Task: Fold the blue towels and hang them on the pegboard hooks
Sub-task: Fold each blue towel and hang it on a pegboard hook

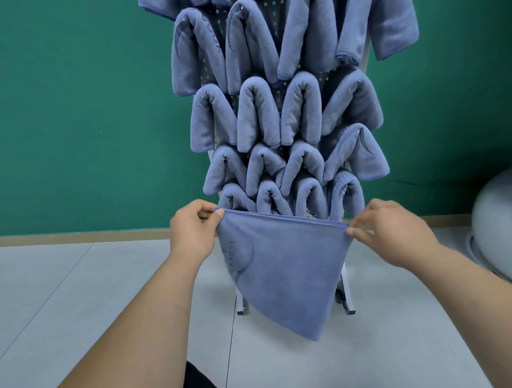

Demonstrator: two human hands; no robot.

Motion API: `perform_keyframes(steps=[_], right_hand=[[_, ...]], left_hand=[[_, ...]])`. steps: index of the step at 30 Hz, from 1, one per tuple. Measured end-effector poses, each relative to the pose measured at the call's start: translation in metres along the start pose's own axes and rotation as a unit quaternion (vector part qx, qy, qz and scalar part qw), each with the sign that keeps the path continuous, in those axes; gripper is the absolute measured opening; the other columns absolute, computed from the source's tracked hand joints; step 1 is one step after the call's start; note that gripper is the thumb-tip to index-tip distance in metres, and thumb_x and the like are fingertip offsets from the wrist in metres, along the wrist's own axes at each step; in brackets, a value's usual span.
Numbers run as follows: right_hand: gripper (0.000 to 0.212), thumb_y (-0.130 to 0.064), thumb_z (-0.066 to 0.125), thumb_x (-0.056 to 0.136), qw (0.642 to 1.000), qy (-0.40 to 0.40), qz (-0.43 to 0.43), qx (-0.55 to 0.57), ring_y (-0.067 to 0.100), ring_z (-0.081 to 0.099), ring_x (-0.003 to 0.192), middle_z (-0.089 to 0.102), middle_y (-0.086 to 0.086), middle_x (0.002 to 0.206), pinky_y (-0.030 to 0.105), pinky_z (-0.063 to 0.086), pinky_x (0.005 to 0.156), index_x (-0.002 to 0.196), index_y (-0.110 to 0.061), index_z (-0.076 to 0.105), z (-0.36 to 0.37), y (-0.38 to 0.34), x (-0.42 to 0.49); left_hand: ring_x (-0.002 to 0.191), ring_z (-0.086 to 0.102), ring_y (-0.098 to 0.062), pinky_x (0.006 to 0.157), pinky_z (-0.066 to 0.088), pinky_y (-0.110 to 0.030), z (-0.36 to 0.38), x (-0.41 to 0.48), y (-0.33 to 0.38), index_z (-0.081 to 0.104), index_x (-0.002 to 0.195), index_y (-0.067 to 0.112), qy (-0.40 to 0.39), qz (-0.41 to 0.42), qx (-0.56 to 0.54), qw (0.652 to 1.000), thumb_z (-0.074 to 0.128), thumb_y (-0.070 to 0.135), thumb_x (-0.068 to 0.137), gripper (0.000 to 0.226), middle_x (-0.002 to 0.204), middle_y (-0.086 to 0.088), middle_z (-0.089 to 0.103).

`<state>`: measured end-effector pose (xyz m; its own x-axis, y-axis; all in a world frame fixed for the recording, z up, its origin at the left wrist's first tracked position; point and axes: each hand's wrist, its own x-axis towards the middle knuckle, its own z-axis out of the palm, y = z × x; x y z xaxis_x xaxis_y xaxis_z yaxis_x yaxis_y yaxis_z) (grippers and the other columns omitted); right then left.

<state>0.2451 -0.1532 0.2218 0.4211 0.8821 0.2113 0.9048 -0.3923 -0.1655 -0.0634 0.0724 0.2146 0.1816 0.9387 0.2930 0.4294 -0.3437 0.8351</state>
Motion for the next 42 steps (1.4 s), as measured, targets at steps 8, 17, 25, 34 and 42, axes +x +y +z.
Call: perform_keyframes(steps=[8, 17, 25, 34, 42], right_hand=[[0.008, -0.046, 0.078, 0.091, 0.988, 0.082, 0.081, 0.100, 0.017, 0.067, 0.077, 0.071, -0.020, 0.075, 0.034, 0.058, 0.064, 0.084, -0.042, 0.080, -0.009, 0.014, 0.001], [0.014, -0.038, 0.090, 0.080, 0.979, 0.148, 0.057, 0.128, 0.007, 0.069, 0.069, 0.070, -0.019, 0.068, 0.034, 0.058, 0.065, 0.081, -0.038, 0.076, -0.011, 0.014, 0.000], [0.003, -0.032, 0.080, 0.091, 0.992, 0.101, 0.059, 0.036, 0.022, 0.059, 0.082, 0.068, -0.012, 0.077, 0.035, 0.049, 0.066, 0.090, -0.031, 0.077, -0.006, 0.007, 0.002], [0.017, -0.028, 0.065, 0.104, 0.839, -0.007, 0.091, 0.536, 0.012, 0.066, 0.081, 0.072, 0.002, 0.084, 0.044, 0.060, 0.096, 0.098, -0.015, 0.073, -0.019, 0.004, 0.000], [0.018, -0.033, 0.072, 0.099, 0.789, 0.141, 0.143, 0.580, 0.018, 0.065, 0.081, 0.079, 0.009, 0.094, 0.040, 0.058, 0.078, 0.097, -0.016, 0.079, -0.033, -0.002, 0.001]], left_hand=[[0.074, 0.069, -0.008, 0.073, 0.055, -0.024, 0.000, -0.004, -0.002, 0.074, 0.080, 0.027, -0.110, 0.032, 0.064, 0.991, 0.088, 0.021, 0.085, 0.015, 0.079, 0.009, 0.075], [0.084, 0.066, -0.012, 0.073, 0.047, -0.026, 0.007, -0.006, 0.005, 0.077, 0.103, 0.032, -0.112, 0.062, 0.149, 0.981, 0.077, 0.025, 0.095, 0.010, 0.088, 0.010, 0.072], [0.081, 0.066, -0.015, 0.073, 0.056, -0.034, 0.012, -0.009, 0.011, 0.077, 0.094, 0.034, -0.066, 0.070, 0.192, 0.977, 0.073, 0.033, 0.096, 0.004, 0.084, 0.012, 0.072], [0.083, 0.068, -0.022, 0.073, 0.058, -0.039, 0.006, -0.006, 0.007, 0.074, 0.089, 0.031, -0.037, 0.040, 0.211, 0.976, 0.071, 0.036, 0.097, 0.010, 0.082, 0.010, 0.073], [0.080, 0.066, -0.018, 0.077, 0.058, -0.030, 0.005, -0.014, 0.038, 0.073, 0.100, 0.011, -0.081, -0.061, -0.246, 0.964, 0.067, 0.027, 0.103, 0.018, 0.090, -0.006, 0.075]])
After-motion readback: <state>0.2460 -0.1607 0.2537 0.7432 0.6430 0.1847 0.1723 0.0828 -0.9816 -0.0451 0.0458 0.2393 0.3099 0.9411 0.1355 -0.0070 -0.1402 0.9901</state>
